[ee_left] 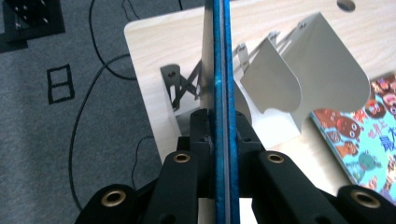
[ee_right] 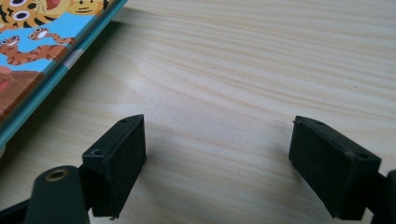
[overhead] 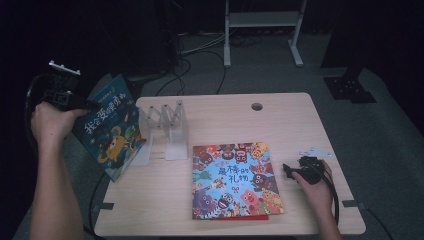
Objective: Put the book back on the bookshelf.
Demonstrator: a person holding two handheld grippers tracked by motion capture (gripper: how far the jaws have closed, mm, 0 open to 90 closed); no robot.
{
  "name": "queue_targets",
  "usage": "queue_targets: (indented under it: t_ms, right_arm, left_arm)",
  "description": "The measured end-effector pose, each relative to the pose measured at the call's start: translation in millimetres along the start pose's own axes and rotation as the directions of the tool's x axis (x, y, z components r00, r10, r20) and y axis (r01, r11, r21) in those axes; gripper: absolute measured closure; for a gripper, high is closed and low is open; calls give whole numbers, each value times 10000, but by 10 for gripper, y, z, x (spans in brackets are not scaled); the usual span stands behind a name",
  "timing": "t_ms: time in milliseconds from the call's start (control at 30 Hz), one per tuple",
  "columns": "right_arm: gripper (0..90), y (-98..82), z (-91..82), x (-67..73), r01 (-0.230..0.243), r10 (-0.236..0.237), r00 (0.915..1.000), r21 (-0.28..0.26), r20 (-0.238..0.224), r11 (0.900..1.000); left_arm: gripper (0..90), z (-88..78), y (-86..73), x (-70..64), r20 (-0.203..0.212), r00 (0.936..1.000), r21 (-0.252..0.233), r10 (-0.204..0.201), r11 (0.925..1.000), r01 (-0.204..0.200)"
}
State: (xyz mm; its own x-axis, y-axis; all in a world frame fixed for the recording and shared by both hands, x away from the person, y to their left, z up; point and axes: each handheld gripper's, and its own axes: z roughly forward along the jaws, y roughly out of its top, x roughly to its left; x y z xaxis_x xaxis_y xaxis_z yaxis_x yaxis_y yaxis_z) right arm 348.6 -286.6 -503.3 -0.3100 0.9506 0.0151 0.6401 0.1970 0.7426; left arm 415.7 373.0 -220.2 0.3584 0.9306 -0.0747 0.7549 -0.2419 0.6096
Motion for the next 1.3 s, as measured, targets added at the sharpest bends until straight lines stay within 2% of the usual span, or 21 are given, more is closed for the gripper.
queue_targets:
  t_ms: [167,300,567,833,1033,1100,1200,1300]
  right_arm:
    - [179,1,-2,-1,13,-13,10000,27,-10,10000]
    - [179,0,0,0,5,-5,10000,5,0,10000]
    - [179,0,0,0,6,-6,10000,4,3,10000]
    - [179,1,-1,1,-1,1,10000,16,2,10000]
    - [179,1,-1,1,-1,1,10000,12,2,10000]
    - [179,0,-1,1,-2,2,10000,13,5,10000]
    - [179,1,-1,1,-1,1,10000,12,2,10000]
    - [179,0,-1,1,0,0,10000,13,3,10000]
  left_arm:
    - [824,28,5,-13,-110,9999,-60,83,9999,-83]
    - [822,13,-30,8,-95,9999,195,137,9997,-136]
    - [813,-12,-35,36,-23,10000,363,61,9993,-60]
    - [795,-235,89,26,-72,9997,12,224,9997,-224]
    - [824,-441,203,-33,-58,9988,-354,487,9982,-489]
    - [834,-472,225,-50,-151,9981,-339,600,9976,-605]
    - [898,-476,226,-72,113,9968,-255,788,9966,-785]
    - [900,-425,208,-134,397,9921,-67,1189,9929,-1188]
